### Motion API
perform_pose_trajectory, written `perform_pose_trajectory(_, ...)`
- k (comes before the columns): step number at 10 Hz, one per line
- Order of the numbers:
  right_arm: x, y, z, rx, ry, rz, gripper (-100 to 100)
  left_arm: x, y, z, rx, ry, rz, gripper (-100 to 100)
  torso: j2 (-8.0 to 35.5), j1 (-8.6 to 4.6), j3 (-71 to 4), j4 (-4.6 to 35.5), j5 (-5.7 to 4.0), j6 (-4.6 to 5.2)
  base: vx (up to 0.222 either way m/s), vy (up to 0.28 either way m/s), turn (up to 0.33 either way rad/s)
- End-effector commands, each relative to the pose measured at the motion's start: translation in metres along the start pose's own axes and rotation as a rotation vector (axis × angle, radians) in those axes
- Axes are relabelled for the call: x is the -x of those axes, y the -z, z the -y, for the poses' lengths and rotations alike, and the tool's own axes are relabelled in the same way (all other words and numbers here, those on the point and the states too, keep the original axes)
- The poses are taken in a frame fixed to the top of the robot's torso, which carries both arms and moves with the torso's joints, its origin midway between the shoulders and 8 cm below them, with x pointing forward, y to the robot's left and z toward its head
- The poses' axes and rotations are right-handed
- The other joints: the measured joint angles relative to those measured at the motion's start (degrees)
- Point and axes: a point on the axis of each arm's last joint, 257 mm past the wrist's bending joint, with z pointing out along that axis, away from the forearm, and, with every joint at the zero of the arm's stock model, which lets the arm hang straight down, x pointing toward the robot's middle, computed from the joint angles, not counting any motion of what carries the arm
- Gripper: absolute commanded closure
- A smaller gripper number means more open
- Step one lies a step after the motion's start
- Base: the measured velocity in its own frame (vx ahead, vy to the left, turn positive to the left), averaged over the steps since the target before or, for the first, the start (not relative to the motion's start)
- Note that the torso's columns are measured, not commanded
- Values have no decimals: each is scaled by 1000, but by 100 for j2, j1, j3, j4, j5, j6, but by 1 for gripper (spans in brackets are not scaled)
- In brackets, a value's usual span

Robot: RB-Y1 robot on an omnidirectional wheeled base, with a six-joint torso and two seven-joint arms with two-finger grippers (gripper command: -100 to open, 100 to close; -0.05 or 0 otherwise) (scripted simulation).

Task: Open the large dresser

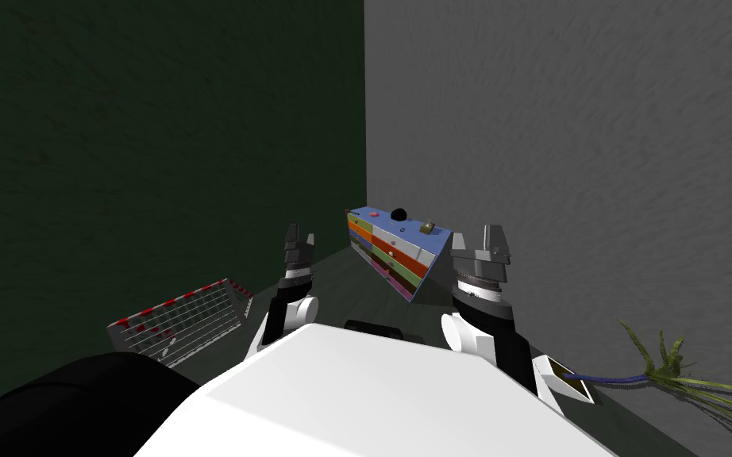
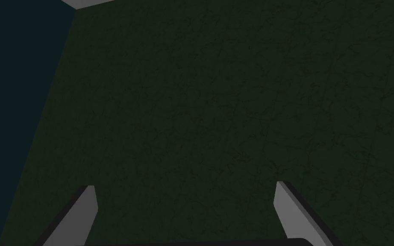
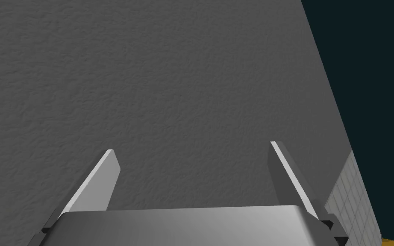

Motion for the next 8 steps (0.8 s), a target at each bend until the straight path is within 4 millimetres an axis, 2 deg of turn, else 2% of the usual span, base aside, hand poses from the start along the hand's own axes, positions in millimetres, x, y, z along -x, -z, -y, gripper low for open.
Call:
perform_pose_trajectory(1,0,0,0,0,0,0,0,0,0,0,0,0,0,0,232,0,-467,235,0,0,0,0,0)
perform_pose_trajectory(8,0,0,0,0,0,0,0,0,0,0,0,0,0,0,3116,0,-6227,3114,0,0,0,0,0)
